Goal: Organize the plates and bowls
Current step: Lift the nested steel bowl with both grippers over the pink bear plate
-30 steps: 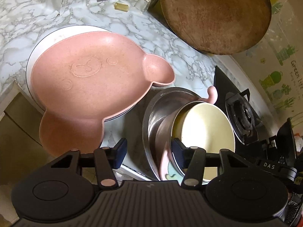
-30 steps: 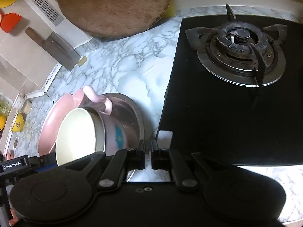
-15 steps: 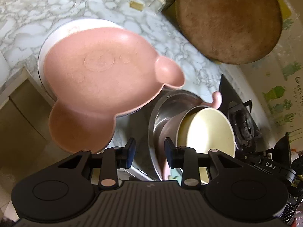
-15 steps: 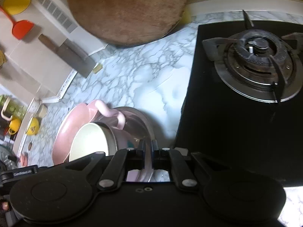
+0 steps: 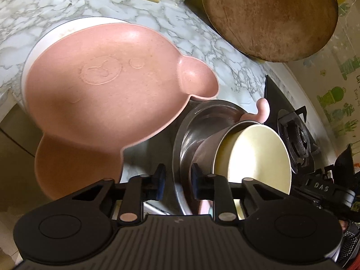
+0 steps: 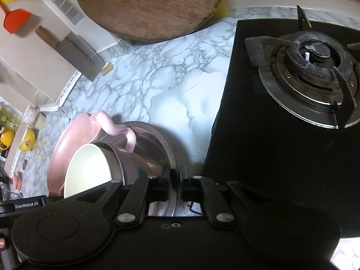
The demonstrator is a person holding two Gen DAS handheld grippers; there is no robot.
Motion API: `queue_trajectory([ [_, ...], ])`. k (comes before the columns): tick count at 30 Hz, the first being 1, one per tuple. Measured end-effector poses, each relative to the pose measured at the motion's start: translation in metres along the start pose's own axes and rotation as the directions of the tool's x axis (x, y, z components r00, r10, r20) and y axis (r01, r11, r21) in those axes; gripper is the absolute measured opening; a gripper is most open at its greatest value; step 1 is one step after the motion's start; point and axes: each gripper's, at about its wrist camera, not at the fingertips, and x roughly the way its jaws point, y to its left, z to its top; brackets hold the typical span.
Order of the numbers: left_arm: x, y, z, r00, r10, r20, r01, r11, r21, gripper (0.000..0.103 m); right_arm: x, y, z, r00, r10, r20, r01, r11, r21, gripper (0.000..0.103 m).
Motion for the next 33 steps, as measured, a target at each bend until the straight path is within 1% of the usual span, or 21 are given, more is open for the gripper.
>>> queue_trajectory([
  [2,0.0,-0.003,0.0,1.0,0.002,0.001,-0.002,1.0,0.019,0.016,0.005,-0.001,-0.001,1.0,0.005,-0.026,-0.005,1.0,0.01,0.006],
  [3,0.0,-0.005,-0.001,1.0,0.011,0.007,-0.012,0.999,0.038,0.016,0.008,-0.001,-0.003,0.999,0.008,-0.036,-0.007,1.0,0.016,0.006],
  [4,0.0,-0.007,-0.002,1.0,0.016,0.011,-0.017,0.999,0.05,0.016,0.009,-0.001,-0.004,0.999,0.005,-0.032,-0.004,1.0,0.013,0.005],
  [7,0.002,-0.008,-0.003,1.0,0.018,0.005,-0.018,0.998,0.062,0.011,0.005,0.002,-0.009,1.0,-0.015,0.002,0.015,1.0,0.0,0.006],
  [13,-0.001,-0.015,-0.007,1.0,0.017,0.006,-0.017,0.994,0.11,0.01,-0.002,0.006,-0.017,0.998,-0.054,0.027,0.054,0.998,-0.01,0.007],
  [20,-0.017,-0.025,-0.008,1.0,0.0,0.006,-0.001,0.989,0.145,0.01,-0.029,0.012,-0.023,0.995,-0.083,0.06,0.083,0.997,-0.004,0.008],
  [23,-0.031,-0.027,-0.004,1.0,-0.003,0.018,0.001,0.989,0.149,0.01,-0.043,0.024,-0.02,0.993,-0.086,0.083,0.087,0.996,-0.007,0.008],
  [27,-0.052,-0.023,0.009,0.999,0.006,0.045,-0.013,0.987,0.158,0.01,-0.057,0.047,-0.011,0.991,-0.071,0.114,0.074,0.997,-0.021,0.008],
  [33,-0.08,0.003,0.039,0.995,0.021,0.093,-0.034,0.989,0.144,0.01,-0.055,0.09,0.007,0.989,-0.035,0.143,0.045,0.997,-0.065,0.008],
])
